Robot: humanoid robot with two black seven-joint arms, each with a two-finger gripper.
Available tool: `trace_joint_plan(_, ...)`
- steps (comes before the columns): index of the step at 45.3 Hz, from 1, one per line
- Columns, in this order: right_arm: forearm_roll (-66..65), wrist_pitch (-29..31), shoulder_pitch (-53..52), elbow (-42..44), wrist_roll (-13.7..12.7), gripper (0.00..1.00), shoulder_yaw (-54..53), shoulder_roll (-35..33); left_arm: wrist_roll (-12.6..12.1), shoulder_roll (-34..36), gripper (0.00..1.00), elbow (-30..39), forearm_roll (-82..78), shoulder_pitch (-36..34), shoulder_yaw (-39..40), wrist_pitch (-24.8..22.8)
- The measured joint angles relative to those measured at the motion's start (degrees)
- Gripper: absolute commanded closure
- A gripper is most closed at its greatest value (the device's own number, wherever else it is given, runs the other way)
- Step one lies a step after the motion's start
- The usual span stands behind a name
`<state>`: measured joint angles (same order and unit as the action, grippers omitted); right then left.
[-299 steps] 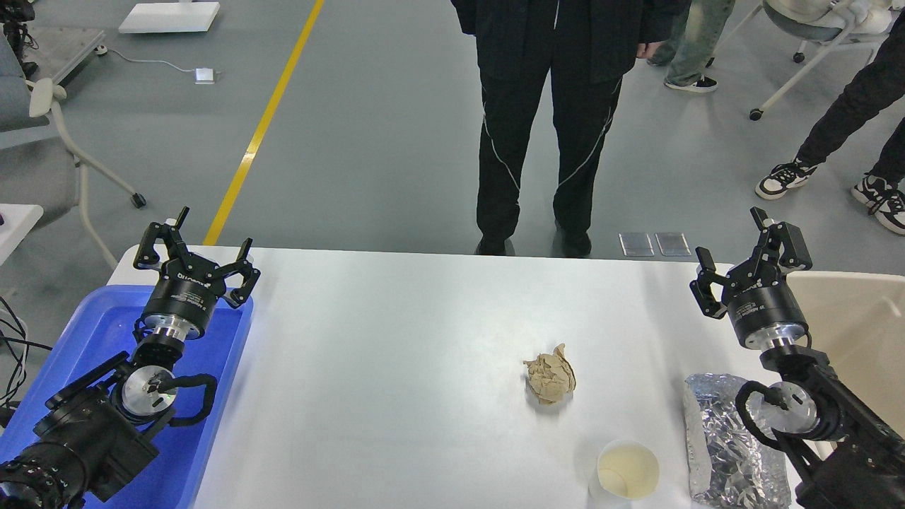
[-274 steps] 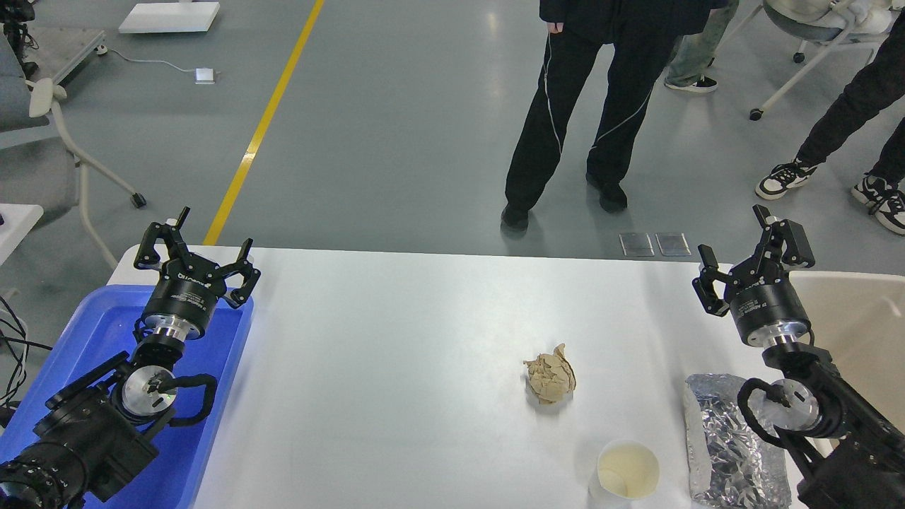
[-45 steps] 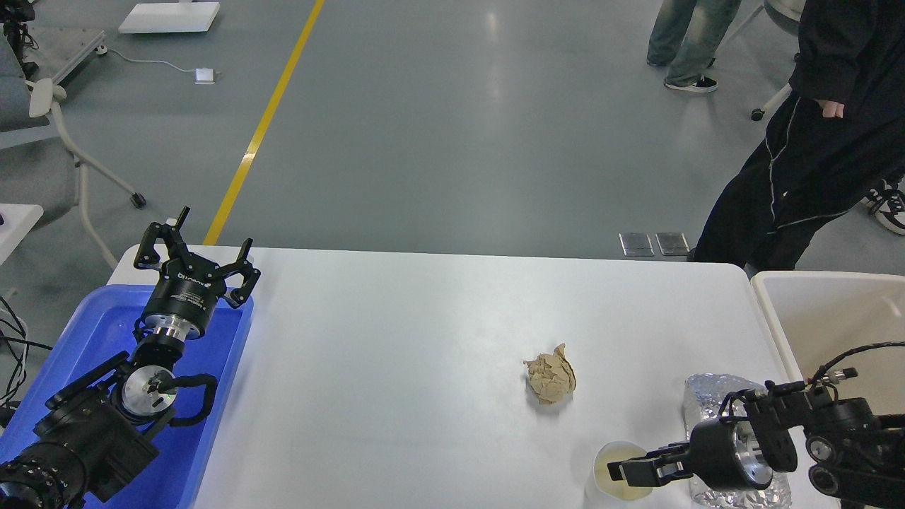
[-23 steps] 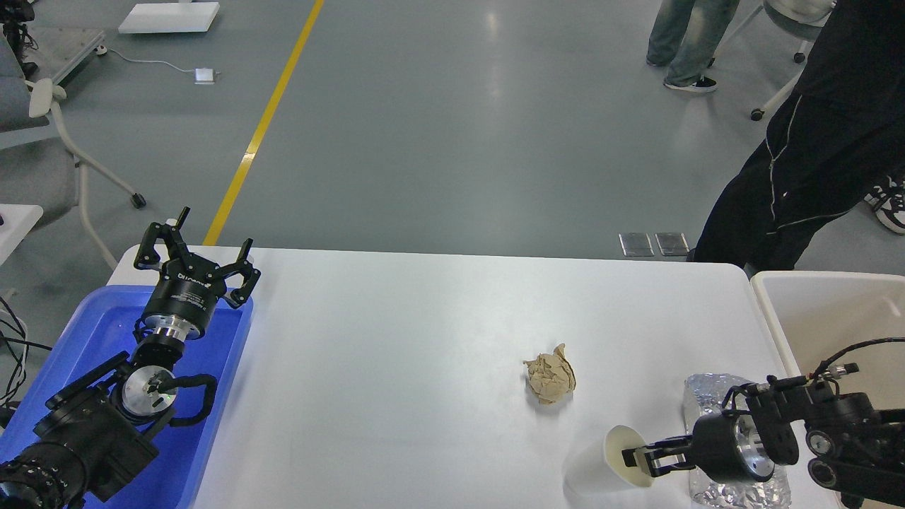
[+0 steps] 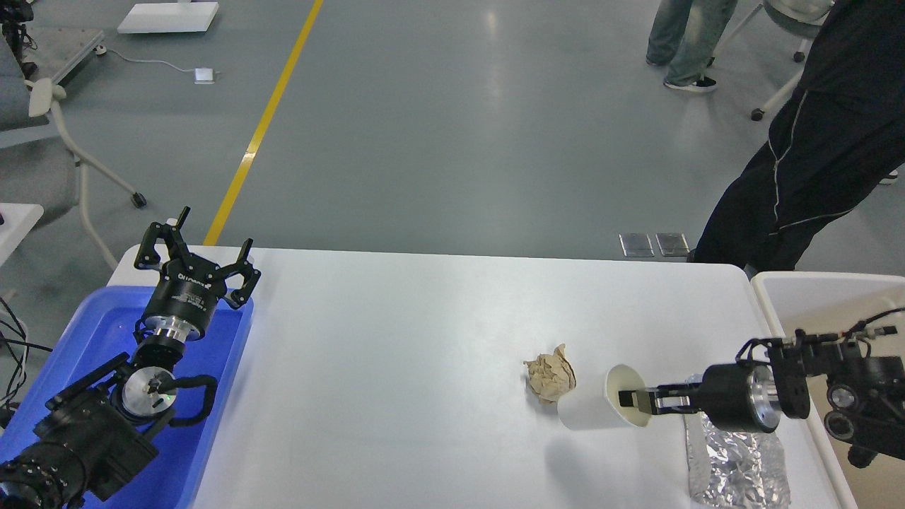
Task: Tidy desktop
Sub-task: 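Lift the cup with the right gripper and carry it over the bin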
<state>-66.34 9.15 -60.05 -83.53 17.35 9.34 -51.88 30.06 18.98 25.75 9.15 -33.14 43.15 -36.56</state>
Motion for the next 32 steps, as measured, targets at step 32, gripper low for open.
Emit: trace_joint_plan(32, 31.7, 11.5, -17.7, -1.6, 0.5, 1.00, -6.3, -10.3, 0.0, 0.0, 0.00, 0.0, 0.0, 0.0, 0.0, 0.0)
